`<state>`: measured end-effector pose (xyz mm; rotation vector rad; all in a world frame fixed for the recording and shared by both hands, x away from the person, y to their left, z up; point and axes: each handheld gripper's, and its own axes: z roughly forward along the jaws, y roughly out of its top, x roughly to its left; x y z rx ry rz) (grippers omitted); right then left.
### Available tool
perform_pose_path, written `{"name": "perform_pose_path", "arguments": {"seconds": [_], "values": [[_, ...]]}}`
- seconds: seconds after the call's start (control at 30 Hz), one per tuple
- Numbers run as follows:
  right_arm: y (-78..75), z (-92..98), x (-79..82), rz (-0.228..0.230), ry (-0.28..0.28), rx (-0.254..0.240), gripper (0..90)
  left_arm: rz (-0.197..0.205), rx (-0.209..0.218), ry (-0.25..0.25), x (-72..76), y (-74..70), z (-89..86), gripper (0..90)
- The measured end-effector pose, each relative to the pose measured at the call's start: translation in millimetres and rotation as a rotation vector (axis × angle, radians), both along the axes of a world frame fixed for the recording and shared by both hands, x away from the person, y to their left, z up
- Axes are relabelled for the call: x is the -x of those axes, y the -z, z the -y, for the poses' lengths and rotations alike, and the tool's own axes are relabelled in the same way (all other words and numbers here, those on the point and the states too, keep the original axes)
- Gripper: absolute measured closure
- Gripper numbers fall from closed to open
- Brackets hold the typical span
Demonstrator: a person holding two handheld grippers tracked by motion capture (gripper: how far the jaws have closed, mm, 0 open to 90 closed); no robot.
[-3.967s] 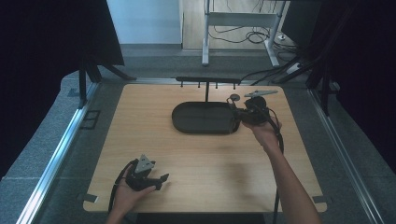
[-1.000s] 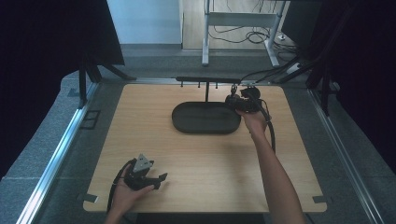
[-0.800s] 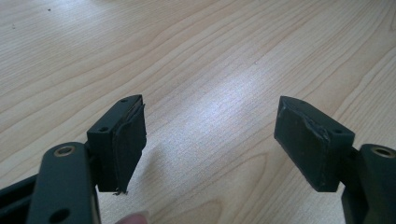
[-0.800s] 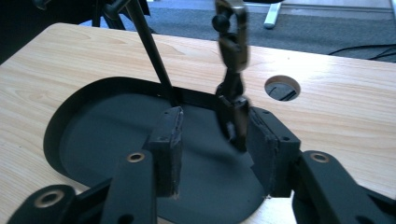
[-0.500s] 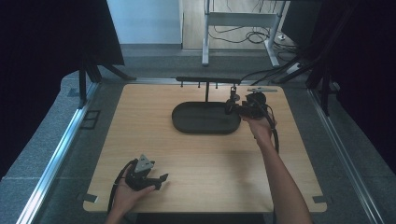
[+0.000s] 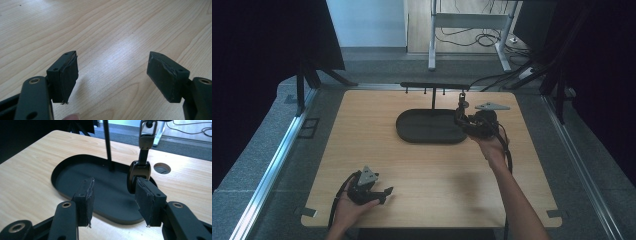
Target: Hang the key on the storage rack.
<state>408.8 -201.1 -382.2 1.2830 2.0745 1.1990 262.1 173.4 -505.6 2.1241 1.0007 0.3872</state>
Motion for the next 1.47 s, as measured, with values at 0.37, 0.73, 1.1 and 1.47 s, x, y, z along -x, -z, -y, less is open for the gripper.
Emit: {"name": "perform_pose_path", "arguments": {"seconds": [0.37,0.73,1.1,1.47], "values": [[21.3,2.6,40.5,0.01,-0.061,-0.033,49.8,0.0,-0.004,0.01,0.6,0.8,3.5,25.6],[60.8,9.7,82.0,-0.013,-0.099,-0.033,49.6,-0.003,-0.006,0.012,1.4,1.2,5.5,25.6],[89.1,16.7,100.5,-0.022,-0.143,-0.073,49.7,-0.002,-0.013,0.016,1.3,1.5,6.2,25.6],[102.2,10.4,102.6,-0.042,-0.155,0.003,46.2,0.001,-0.011,0.018,1.7,0.6,6.5,25.6]]}}
